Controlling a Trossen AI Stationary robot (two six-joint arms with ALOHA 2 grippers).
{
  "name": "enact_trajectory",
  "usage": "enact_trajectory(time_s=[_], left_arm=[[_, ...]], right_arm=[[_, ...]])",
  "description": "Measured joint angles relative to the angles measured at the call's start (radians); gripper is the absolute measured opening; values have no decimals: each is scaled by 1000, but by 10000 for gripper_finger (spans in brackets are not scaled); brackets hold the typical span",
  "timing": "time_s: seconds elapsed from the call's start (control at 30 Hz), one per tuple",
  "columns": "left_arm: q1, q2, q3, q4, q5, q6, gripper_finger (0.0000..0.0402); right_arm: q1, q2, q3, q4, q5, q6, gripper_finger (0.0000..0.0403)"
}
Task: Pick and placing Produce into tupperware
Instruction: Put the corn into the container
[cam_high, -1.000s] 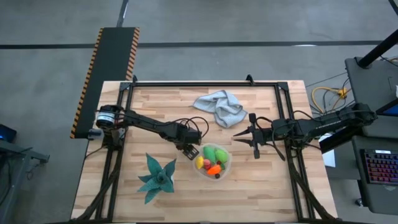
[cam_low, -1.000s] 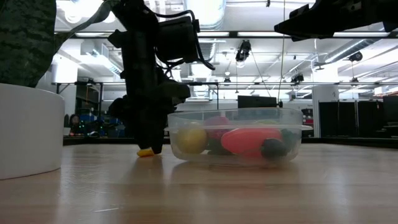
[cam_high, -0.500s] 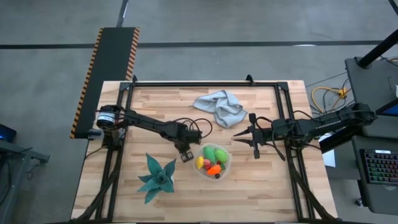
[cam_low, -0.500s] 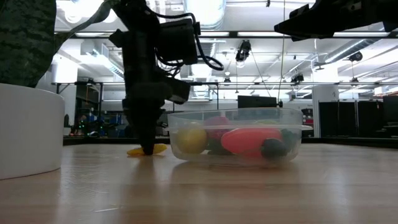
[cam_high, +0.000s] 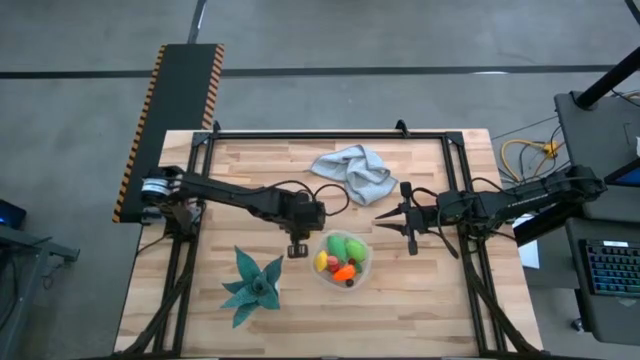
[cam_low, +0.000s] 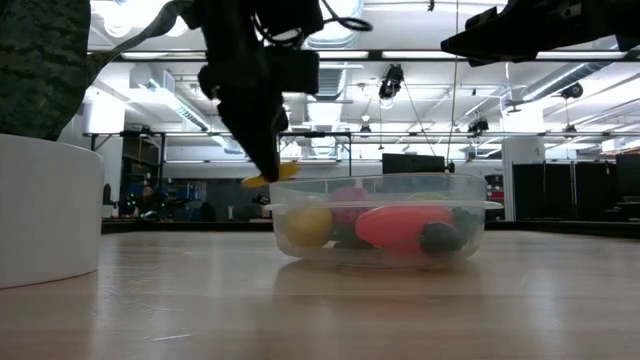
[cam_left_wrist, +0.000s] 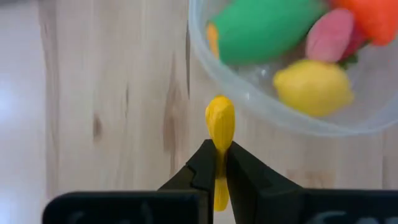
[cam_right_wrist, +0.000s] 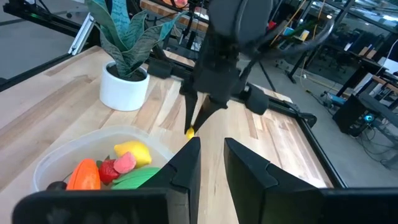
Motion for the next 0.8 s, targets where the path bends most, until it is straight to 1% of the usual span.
enact_trajectory(time_s=[0.17,0.23,0.37,0.5,0.53,0.7,0.8], left_arm=[[-8,-23,-3,144,8,93,8],[-10,-24,-3,215,45,138,8],[-12,-23,-10,359,172,204,8],[-12,-21,-44,509,323,260,8],[-12,-20,-50,536,347,263,8],[-12,-20,-79,561,357,282,8],[-12,-16,-127,644,357,286,8]], right_arm=[[0,0,0,0,0,0,63],[0,0,0,0,0,0,63],[0,0,0,-5,0,0,63],[0,0,0,-16,0,1,63],[0,0,0,-18,0,2,63],[0,0,0,-20,0,11,63],[0,0,0,-20,0,16,63]])
